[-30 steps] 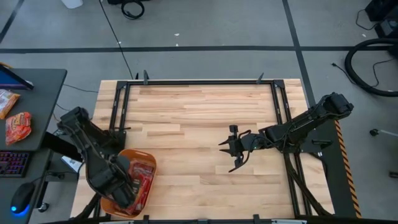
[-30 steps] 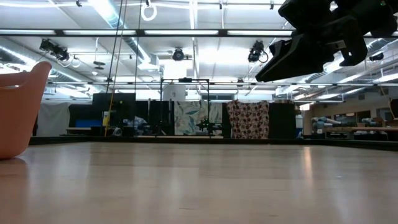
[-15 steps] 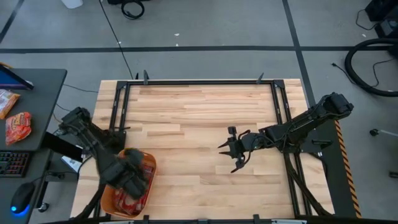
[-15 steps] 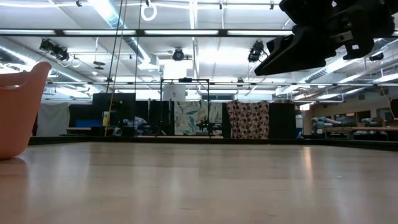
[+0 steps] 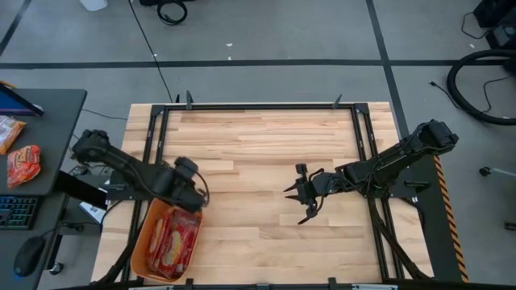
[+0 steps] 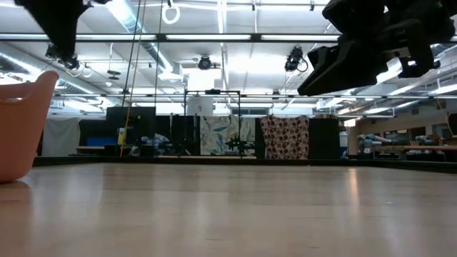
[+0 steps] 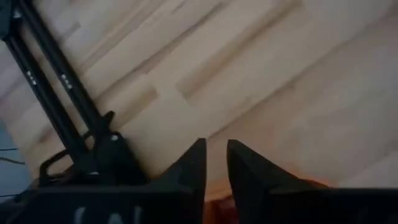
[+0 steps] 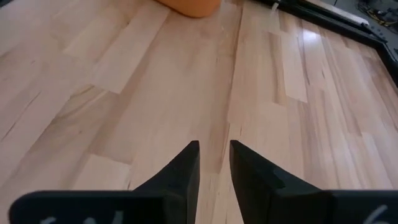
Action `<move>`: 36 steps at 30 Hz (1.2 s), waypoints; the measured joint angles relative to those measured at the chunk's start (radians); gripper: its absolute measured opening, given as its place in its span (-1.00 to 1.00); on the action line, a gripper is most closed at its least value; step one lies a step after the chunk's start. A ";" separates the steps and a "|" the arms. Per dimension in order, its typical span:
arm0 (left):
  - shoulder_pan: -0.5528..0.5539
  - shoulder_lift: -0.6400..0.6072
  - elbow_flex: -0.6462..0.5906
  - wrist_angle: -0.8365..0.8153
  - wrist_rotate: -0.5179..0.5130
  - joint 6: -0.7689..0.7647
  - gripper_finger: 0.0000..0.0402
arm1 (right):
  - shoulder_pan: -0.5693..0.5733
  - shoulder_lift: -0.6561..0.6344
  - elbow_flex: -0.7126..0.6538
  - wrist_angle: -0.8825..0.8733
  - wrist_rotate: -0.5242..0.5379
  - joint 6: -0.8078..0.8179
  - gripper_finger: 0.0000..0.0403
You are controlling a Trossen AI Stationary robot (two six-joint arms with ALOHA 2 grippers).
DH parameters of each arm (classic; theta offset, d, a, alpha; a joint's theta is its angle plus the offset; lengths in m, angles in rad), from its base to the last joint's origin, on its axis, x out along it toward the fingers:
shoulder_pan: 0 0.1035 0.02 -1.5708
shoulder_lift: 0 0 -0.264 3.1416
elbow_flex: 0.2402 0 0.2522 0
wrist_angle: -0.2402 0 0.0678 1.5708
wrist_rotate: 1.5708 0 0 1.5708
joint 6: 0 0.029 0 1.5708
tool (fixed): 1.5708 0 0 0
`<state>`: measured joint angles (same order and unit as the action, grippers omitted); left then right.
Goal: Sort popcorn bags into baskets
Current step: Return to Home Position
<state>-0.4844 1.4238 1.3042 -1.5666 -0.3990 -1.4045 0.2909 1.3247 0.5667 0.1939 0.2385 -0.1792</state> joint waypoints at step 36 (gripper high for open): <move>0.121 -0.747 -1.072 1.566 -0.391 0.699 -0.96 | -0.141 -0.140 0.000 0.006 -0.183 -0.007 -0.72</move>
<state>-0.3634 0.6766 0.2324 -0.0005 -0.7904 -0.7053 0.1495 1.1846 0.5667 0.2000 0.0555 -0.1858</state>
